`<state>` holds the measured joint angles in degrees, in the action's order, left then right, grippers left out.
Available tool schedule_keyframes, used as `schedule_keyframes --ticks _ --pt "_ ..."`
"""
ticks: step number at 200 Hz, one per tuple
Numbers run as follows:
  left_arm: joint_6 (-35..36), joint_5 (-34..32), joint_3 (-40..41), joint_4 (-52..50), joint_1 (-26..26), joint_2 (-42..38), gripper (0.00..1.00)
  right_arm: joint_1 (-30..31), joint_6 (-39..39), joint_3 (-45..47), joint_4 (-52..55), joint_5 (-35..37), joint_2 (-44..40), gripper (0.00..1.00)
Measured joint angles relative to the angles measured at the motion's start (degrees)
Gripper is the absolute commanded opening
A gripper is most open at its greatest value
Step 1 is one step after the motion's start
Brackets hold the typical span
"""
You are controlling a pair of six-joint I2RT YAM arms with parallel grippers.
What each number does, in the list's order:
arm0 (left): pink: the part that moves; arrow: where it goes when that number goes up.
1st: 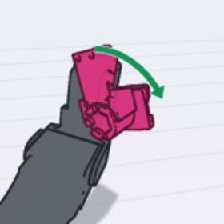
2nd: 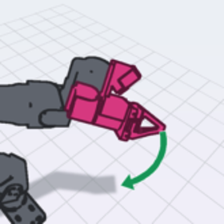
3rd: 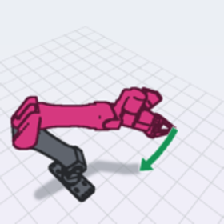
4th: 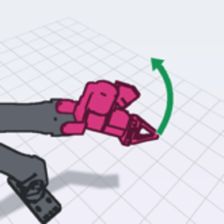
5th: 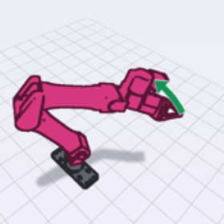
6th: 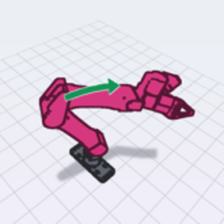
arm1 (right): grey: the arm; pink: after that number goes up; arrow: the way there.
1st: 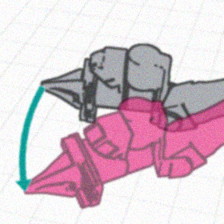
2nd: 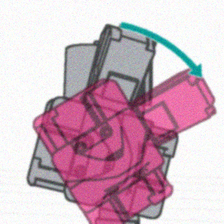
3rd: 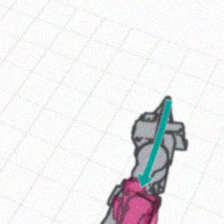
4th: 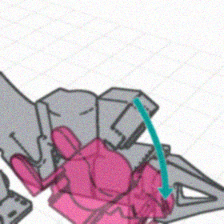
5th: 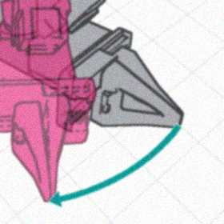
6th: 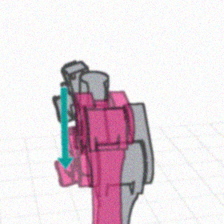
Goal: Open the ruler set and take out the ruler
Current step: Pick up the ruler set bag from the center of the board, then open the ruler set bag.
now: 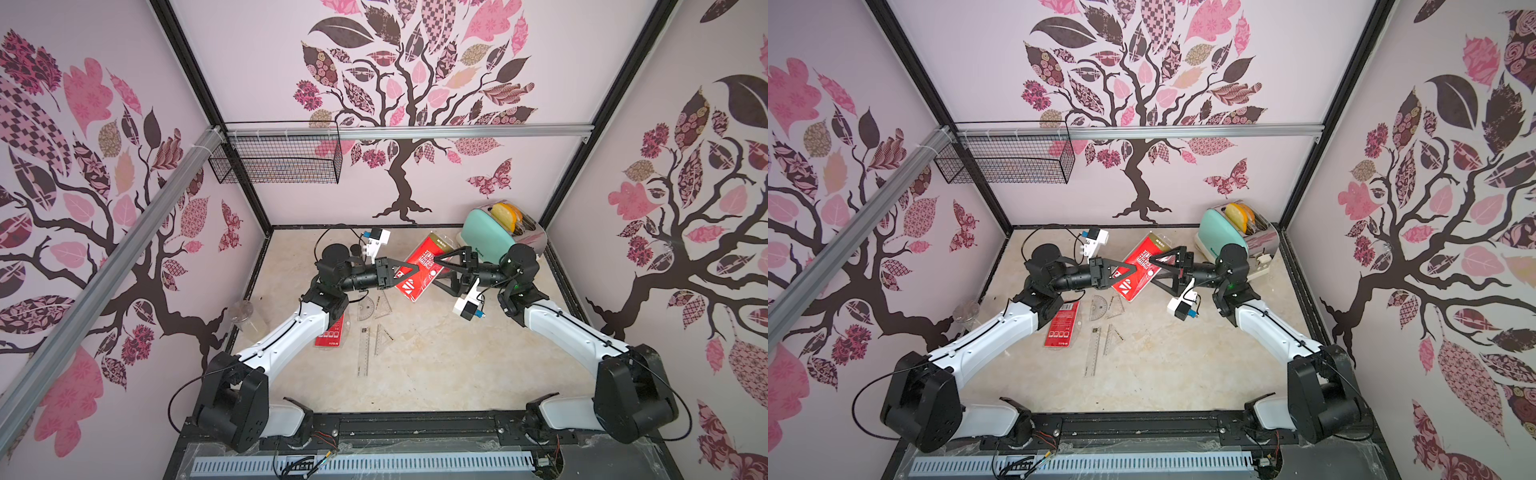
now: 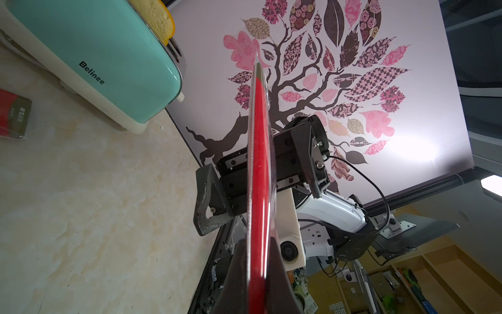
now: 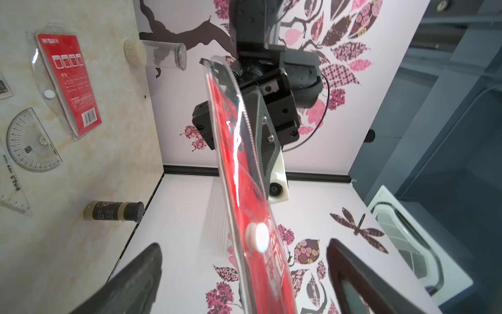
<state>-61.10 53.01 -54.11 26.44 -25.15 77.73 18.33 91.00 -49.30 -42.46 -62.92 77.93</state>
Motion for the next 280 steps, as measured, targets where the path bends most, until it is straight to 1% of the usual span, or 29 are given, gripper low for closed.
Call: schedule_keyframes --ticks 22,43,57,70,89,99,120,140,160,186,218,228,251,280 --pt "1.88 -3.23 0.52 -2.05 1.53 -2.21 0.0 0.0 -7.26 0.02 -2.43 2.45 -0.37 0.99" --pt "5.46 -8.66 0.7 -5.31 2.36 -5.11 0.0 0.0 -15.04 -0.02 -1.84 4.11 -2.25 0.99" --pt "7.52 -12.55 1.46 -5.86 2.34 -7.21 0.0 0.0 -22.03 -0.46 -0.59 4.76 -3.69 0.99" --pt "9.05 -15.87 2.89 -5.49 2.34 -8.92 0.0 0.28 -29.99 -1.36 0.0 5.73 -4.55 0.99" --pt "10.58 -19.67 5.51 -3.21 2.34 -10.05 0.0 0.83 -44.52 -2.6 -0.24 8.52 -5.49 0.99" --pt "11.19 -21.31 6.93 -1.49 2.34 -9.99 0.0 1.46 -52.89 -3.08 -0.42 11.28 -6.01 1.0" --pt "12.72 -24.11 10.29 3.41 2.29 -9.09 0.0 3.1 -69.44 -3.85 1.92 19.52 -7.5 0.99" --pt "14.67 -26.62 13.57 9.84 1.79 -6.82 0.0 3.74 -81.11 -5.35 6.58 24.39 -8.85 0.99" --pt "16.35 -27.98 16.33 16.44 0.85 -4.09 0.0 3.78 -89.64 -5.49 10.32 26.12 -10.12 1.0" --pt "17.97 -28.55 19.3 25.62 -0.59 -1.31 0.0 3.78 -97.55 -4.66 13.27 25.03 -10.32 0.99" --pt "20.41 -28.72 21.75 34.36 -2.89 -0.96 0.0 3.78 -103.1 -3.41 15.91 22.18 -9.57 0.99" --pt "21.51 -28.89 22.05 35.8 -3.87 -1.18 0.0 3.78 -104.06 -3.41 16.7 21.62 -9.25 0.99" --pt "23.39 -28.89 22.97 37.77 -5.64 -2.73 0.0 3.78 -105.79 -3.41 17.44 20.22 -8.2 0.92" --pt "24.33 -28.94 24.04 39.08 -5.92 -5.51 0.0 3.78 -107.8 -3.45 17.38 17.88 -5.81 0.88"
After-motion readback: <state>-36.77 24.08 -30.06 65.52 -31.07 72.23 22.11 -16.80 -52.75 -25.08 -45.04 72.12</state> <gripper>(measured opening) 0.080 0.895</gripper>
